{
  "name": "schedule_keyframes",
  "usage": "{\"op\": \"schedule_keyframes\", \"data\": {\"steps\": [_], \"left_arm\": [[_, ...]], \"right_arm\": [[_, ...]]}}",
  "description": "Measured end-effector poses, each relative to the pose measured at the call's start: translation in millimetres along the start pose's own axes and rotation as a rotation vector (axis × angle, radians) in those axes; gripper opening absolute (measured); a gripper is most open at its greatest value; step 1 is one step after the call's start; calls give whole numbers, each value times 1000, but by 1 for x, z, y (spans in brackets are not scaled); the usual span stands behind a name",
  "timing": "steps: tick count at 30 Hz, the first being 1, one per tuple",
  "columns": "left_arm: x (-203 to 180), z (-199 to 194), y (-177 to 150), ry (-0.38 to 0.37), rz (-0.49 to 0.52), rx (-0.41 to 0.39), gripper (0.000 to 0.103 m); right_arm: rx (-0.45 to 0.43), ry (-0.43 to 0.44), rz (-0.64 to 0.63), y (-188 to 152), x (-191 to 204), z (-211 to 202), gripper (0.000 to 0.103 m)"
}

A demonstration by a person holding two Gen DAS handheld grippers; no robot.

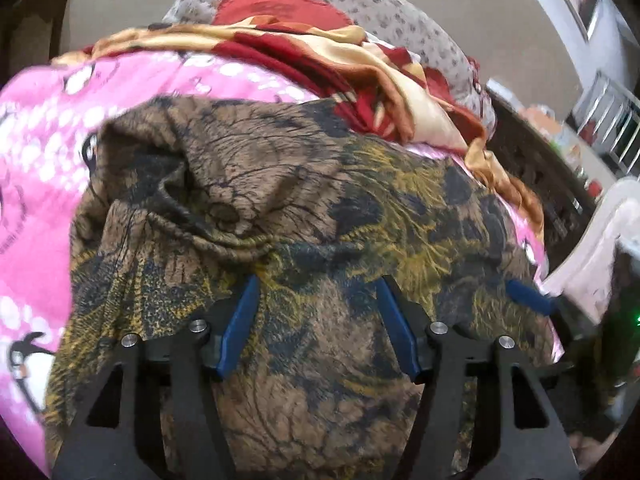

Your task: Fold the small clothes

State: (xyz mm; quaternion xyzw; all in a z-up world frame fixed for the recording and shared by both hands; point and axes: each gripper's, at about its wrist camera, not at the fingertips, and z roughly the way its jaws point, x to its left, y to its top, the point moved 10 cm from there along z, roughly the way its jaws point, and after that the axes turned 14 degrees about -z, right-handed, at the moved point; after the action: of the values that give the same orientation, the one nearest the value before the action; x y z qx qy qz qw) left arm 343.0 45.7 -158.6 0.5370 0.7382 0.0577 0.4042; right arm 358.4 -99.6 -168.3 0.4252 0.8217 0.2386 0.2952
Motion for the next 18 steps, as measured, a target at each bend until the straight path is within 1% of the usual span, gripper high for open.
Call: {"op": "schedule_keyframes", "data": {"steps": [2,3,4,5,6,8,9,10,11,12,13,14,16,17,18], "left_arm": [[-12,-13,-9,-18,30,2,61],[-19,-22,-18,-21,54,3,61],[-23,-28,-31,0,87,11,61],[-25,-30,-41,30,118,20,61],[-25,-32,-52,59,144,25,61],[-15,-28,-69,137,176,22,61],[-3,-23,-77,180,169,32,61],[-1,-26,-76,153,157,14,61],[1,-27,-76,147,139,21,61],[3,-27,-75,136,120,28,61],[5,-29,-75,129,122,28,61],[5,-30,-76,126,136,24,61],[5,-31,-76,107,128,17,61],[7,-35,-75,81,109,13,61],[9,-38,-74,59,90,10,61]], "right_arm": [[-48,12,64,-2,-11,-28,103],[-69,-1,107,-7,-19,-43,103],[-80,-24,156,-15,-27,-56,103],[-84,-25,183,-21,-30,-63,103],[-73,-14,191,-29,-31,-68,103],[15,-3,168,-50,-28,-62,103],[49,61,167,-61,-20,-53,102],[102,118,165,-74,-11,-42,103],[134,117,116,-87,-3,-34,103],[120,77,44,-87,3,-35,103],[134,58,27,-87,6,-36,103],[144,55,40,-86,6,-36,103],[147,52,51,-83,5,-39,103],[139,42,62,-81,2,-43,103],[113,30,77,-75,-1,-52,101]]}}
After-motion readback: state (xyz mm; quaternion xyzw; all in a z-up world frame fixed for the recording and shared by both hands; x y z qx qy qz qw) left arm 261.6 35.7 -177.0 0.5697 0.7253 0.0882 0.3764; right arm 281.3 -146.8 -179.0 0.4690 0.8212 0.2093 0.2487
